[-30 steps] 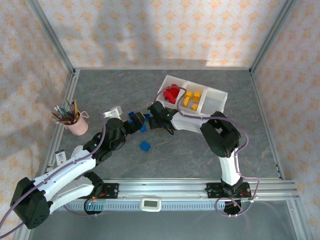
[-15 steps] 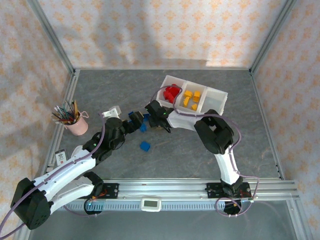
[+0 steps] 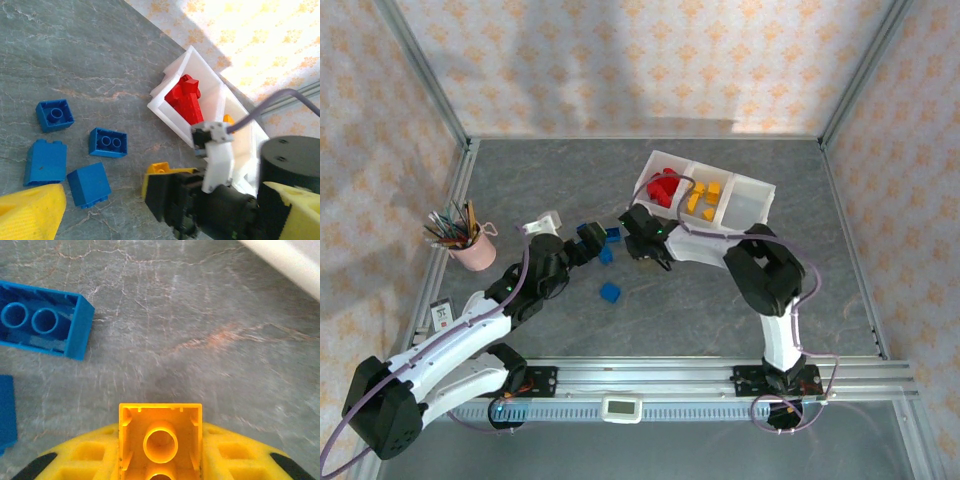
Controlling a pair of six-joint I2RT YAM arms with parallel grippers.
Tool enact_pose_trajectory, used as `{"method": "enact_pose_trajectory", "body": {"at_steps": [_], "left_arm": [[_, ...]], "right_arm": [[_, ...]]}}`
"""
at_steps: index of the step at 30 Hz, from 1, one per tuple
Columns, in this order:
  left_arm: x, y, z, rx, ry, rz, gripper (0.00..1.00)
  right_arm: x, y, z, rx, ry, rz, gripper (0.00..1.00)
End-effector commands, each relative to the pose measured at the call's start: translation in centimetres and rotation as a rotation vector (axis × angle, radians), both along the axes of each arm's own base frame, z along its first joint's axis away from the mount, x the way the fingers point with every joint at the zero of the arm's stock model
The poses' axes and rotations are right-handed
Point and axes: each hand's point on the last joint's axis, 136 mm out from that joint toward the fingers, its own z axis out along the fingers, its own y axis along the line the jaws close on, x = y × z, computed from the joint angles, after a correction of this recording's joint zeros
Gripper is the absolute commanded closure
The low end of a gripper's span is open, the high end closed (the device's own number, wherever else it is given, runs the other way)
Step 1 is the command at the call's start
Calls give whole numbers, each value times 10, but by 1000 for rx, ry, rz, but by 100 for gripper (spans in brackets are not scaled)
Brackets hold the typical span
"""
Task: Sort the legos into containers by color
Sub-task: Pick up the lego from the center of the table, then place the lego in the container.
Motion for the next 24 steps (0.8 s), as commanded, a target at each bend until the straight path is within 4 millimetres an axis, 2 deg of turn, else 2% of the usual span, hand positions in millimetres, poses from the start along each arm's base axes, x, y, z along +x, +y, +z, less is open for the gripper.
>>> {"method": "enact_pose_trajectory", "body": {"at_steps": [1, 7, 13, 18, 24], "left_arm": [[4, -4, 12, 3, -18, -26, 1], [9, -18, 21, -9, -36, -81, 1], [23, -39, 23, -11, -29, -148, 1], [37, -55, 23, -21, -26, -186, 1], [50, -64, 19, -9, -13, -192, 1]], "right_arm": [[2, -15, 41, 73, -64, -70, 68], [8, -68, 66, 115, -85, -230, 68], [44, -121, 82, 140, -114, -381, 68], [83, -146, 82, 116, -148, -458, 67], [122, -159, 70, 94, -151, -499, 67]]}}
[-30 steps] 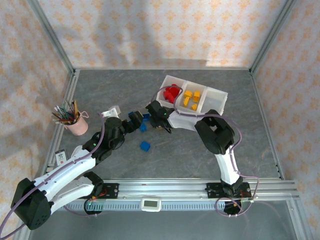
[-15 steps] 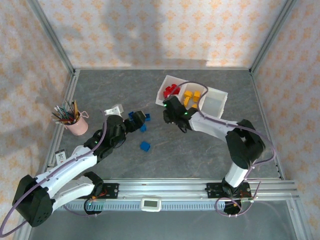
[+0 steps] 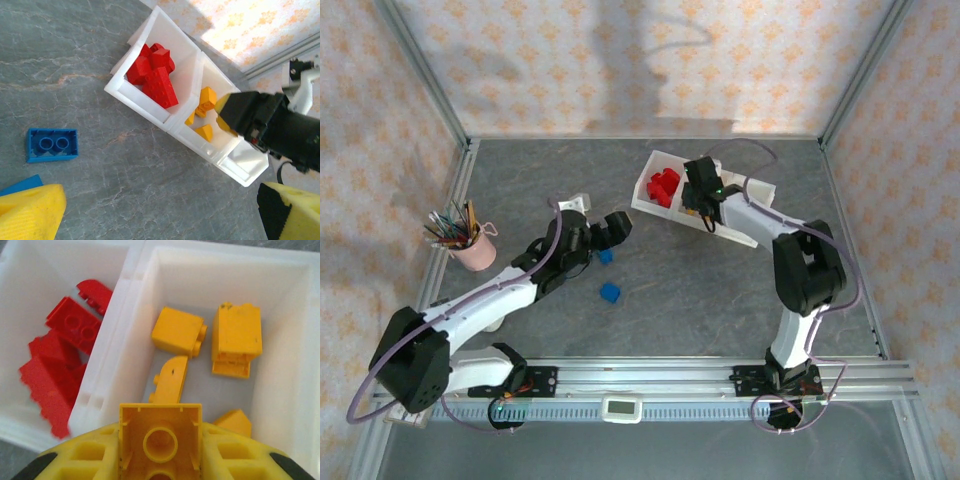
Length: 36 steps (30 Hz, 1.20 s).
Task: Sort the legos into containers by color
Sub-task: Place the lego in the container, then pick up the lego from the center of the table.
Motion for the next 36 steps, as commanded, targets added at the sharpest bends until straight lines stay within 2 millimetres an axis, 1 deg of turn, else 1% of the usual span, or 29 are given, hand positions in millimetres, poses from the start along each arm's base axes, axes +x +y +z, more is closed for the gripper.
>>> {"method": "enact_pose_trajectory", "body": {"at_steps": [1, 5, 7, 9, 11, 13, 17, 19, 21, 24, 28, 32, 36], "left_arm": [[13, -6, 22, -20, -61, -13, 1], [18, -6, 21, -9, -62, 0, 1], [21, -6, 23, -5, -57, 4, 1], [23, -5, 25, -4, -58, 14, 1], [24, -3, 25, -14, -52, 25, 1], [23, -1, 24, -19, -42, 33, 1], [19, 6, 21, -13, -35, 52, 1], [16, 11, 24, -13, -38, 66, 1], [12, 16, 28, -16, -46, 74, 1], [5, 26, 28, -10, -34, 95, 1], [-9, 40, 25, -9, -23, 126, 1], [-24, 52, 20, -5, -12, 144, 1], [-39, 66, 15, 17, -1, 175, 1]], "right_arm": [[22, -12, 0, -43, -15, -39, 66], [40, -21, -3, -59, -15, -68, 61], [45, -23, -4, -69, -6, -74, 56], [43, -20, -3, -55, -3, -61, 53], [38, -19, 1, -40, 2, -56, 49], [28, -14, 6, -9, -1, -41, 49], [2, 5, 15, 42, -18, 19, 45], [-12, 18, 14, 45, -3, 59, 43], [-24, 25, 16, 37, 5, 80, 41], [-42, 42, 18, 64, 13, 141, 37], [-65, 70, 13, 73, 39, 213, 34], [-90, 103, 8, 67, 51, 280, 31], [-108, 130, -3, 74, 65, 327, 29]]}}
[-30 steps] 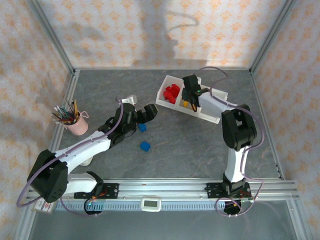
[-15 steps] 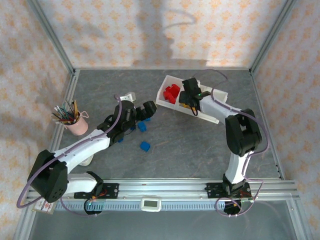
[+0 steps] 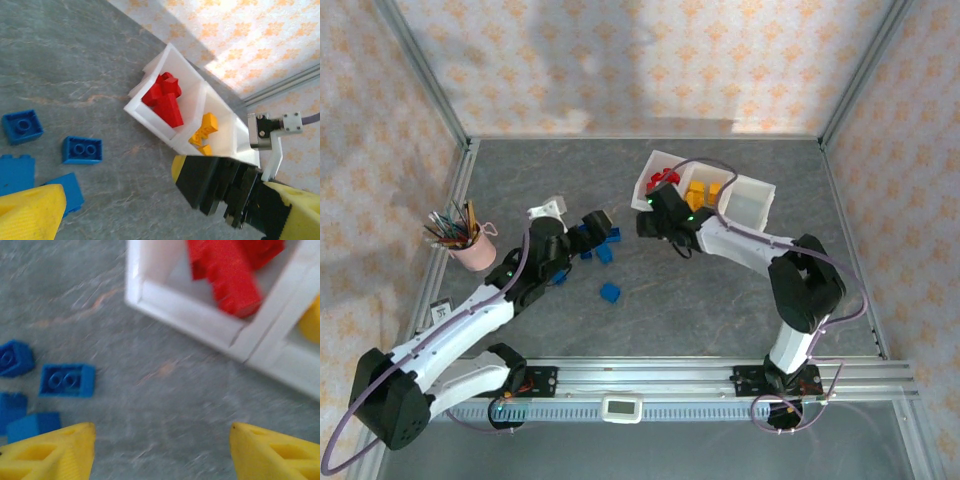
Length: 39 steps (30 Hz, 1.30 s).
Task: Sort the legos into containers by color
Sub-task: Pick up the lego from the center of the table.
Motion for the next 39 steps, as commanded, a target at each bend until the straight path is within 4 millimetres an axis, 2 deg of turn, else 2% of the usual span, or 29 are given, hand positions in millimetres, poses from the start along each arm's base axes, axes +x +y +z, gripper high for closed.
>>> {"method": "enact_pose_trajectory", "body": {"at_steps": [1, 8, 17, 20, 23, 27, 30, 39], "left_arm": [[-14, 22, -14, 36, 41, 63, 1], [-32, 50, -17, 104, 63, 131, 1], [-43, 66, -13, 123, 61, 183, 1], [-45, 68, -14, 118, 54, 186, 1], [-46, 70, -13, 115, 46, 192, 1], [-47, 71, -9, 112, 35, 190, 1], [-46, 71, -9, 114, 31, 195, 1], [-43, 67, -8, 115, 25, 178, 1]], "right_arm": [[-13, 16, -4, 12, 10, 9, 28], [-39, 69, -21, 56, 45, 111, 24], [-46, 113, -48, 27, 73, 211, 21], [-39, 117, -59, -14, 66, 215, 23], [-33, 117, -65, -54, 57, 213, 27], [-33, 128, -72, -38, 64, 261, 33], [-24, 127, -79, -92, 47, 249, 38], [-11, 128, -82, -155, 13, 248, 58]]}}
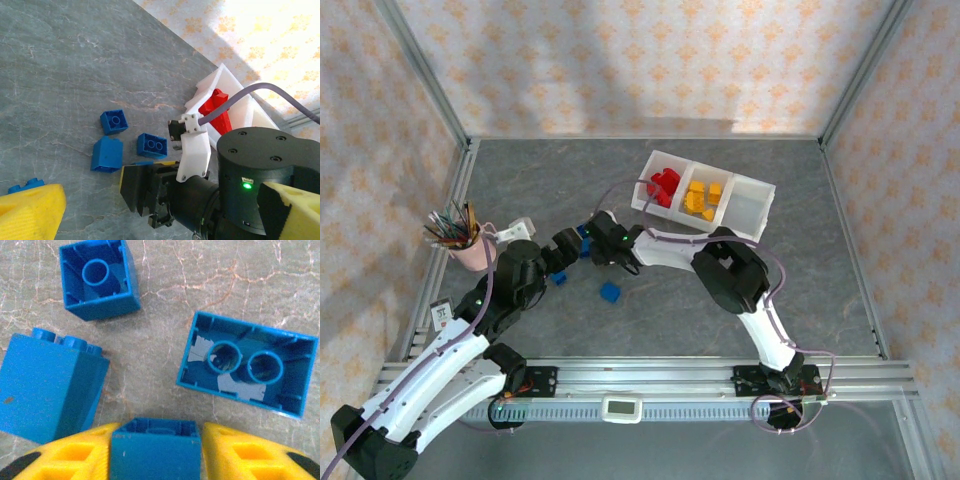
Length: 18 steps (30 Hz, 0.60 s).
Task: Sort the legos into containers by color
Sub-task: Pick up the lego from the center of the table.
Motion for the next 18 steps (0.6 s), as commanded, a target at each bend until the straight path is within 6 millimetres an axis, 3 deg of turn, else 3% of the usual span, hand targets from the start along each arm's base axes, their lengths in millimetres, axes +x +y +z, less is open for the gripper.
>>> {"method": "enact_pose_trajectory", "body": {"at_steps": [1, 4, 10, 18], "left_arm": [[3, 5, 0, 22, -3, 16, 1], [4, 4, 5, 24, -8, 12, 1], [5, -5, 15, 6, -27, -37, 1], [10, -24, 26, -26, -45, -117, 1]], "right_arm": [[6, -4, 3, -44, -34, -5, 60], [3, -6, 12, -27, -35, -3, 65], [-12, -18, 51, 66, -46, -16, 70], [-26, -74, 90, 140, -69, -136, 71]]}}
